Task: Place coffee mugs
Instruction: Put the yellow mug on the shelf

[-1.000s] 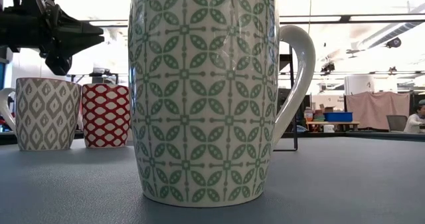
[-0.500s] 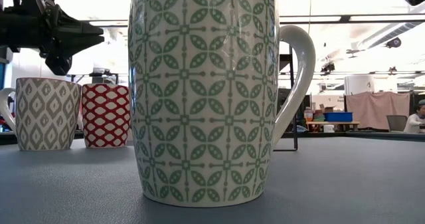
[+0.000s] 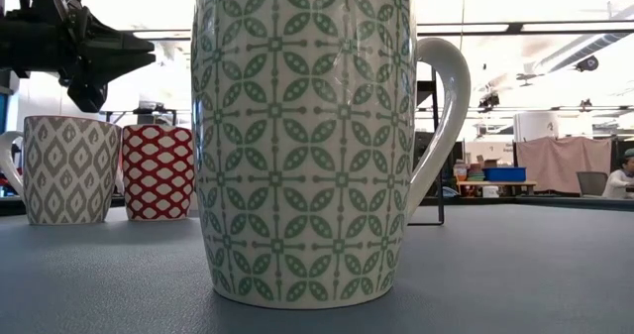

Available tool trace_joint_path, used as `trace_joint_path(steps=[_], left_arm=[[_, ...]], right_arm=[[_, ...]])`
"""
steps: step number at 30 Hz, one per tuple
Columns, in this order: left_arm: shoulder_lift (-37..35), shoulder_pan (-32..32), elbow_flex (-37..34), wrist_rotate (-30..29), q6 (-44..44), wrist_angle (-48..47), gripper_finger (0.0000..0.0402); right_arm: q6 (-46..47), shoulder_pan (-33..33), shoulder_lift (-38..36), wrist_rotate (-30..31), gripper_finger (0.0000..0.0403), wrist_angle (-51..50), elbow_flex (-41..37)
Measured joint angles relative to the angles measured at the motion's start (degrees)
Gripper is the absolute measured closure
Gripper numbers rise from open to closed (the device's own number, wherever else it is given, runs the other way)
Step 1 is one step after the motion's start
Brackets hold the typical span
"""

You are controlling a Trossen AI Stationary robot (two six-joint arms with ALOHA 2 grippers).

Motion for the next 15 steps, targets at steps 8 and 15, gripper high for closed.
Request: trace_joint_path(steps=[8,15], left_arm=[[0.00,0.00,0.01,0.00,0.00,0.00,0.0333],[0.00,-0.01,0.01,-0.01,0.00,0.00,0.0333]], right_arm=[[-2.99,-2.45,-5.73,5.63,0.0391,-13.84,4.23],[-5.90,-6.38,-12.44,13.70,0.0391,-15.03,4.65]])
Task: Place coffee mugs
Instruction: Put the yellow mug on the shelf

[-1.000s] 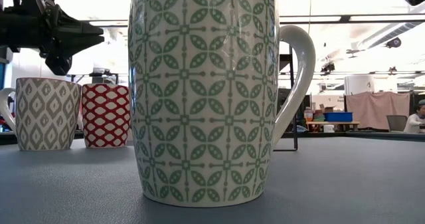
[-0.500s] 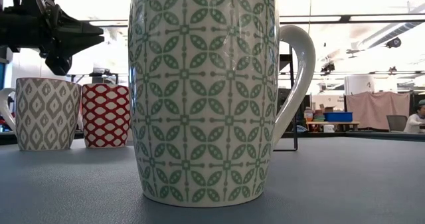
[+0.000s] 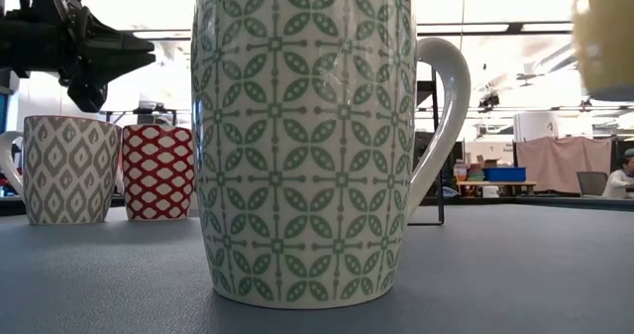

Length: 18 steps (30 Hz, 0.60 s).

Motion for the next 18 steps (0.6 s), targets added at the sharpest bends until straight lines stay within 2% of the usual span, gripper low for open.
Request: trace_joint_path(steps=[5,11,18], left_arm=[[0.00,0.02,0.02,0.00,0.00,0.01,0.0333],[0.00,0.00,0.01,0.00,0.00,0.02,0.0333],[0.00,0.02,0.02,0.02,0.00,0.02,0.0333]], right_arm=[[-5.87,-4.80,-3.43,3.21,0.0390,0.14,0.00],[-16.35,-11.06,-5.82,3.91,0.0390,0.25,0.04],[-29.83,-17.94,-5.52,4.97,0.0390,0.13,5.05]])
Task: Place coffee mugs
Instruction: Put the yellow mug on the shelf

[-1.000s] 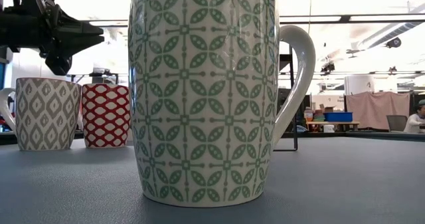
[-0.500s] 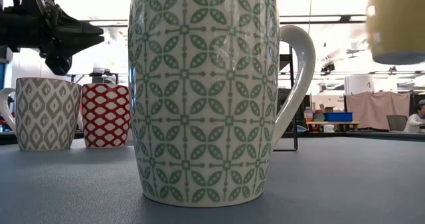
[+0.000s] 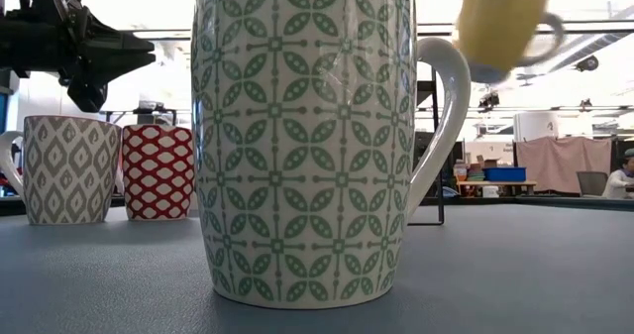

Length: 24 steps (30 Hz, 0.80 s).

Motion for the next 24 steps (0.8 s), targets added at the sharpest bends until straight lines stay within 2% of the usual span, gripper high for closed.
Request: trace_joint_path(steps=[6,15,24], left_arm=[[0.00,0.00,-0.01,-0.01,0.00,0.00,0.0333],[0.00,-0.01,-0.02,-0.01,0.00,-0.01,0.0333],[0.00,0.00,-0.02,-0.01,0.00,-0.01,0.0333]], right_arm=[[-10.53,-5.02,2.78,2.85,0.0390,0.02,6.68],[-23.27,-10.34,9.67,2.77,0.0390,-0.32,12.73],[-29.80,-14.59,15.82,2.70,0.0390,-1.88,16.65]])
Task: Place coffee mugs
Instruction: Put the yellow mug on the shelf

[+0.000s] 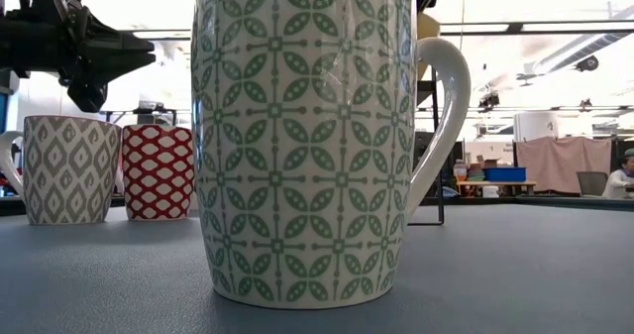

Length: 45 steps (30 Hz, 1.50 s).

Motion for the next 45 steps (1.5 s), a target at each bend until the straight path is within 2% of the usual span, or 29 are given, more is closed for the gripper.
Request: trace_joint_path(steps=[22,36,45], left_arm=[[0.00,-0.01,0.00,-0.01,0.00,0.01,0.0333],[0.00,0.00,-0.01,0.02,0.00,-0.01,0.0333],[0.00,-0.02,0.02,-0.01,0.00,0.01,0.0333]], right_arm=[[-1.38,-1.56,2.18,-3.19,0.0388,2.37,0.23],[-2.22,-1.54,2.27,-3.50,0.0326,2.99,0.99],[-1.96,-1.52,2.27,-3.03,0.0320,1.84,6.61]])
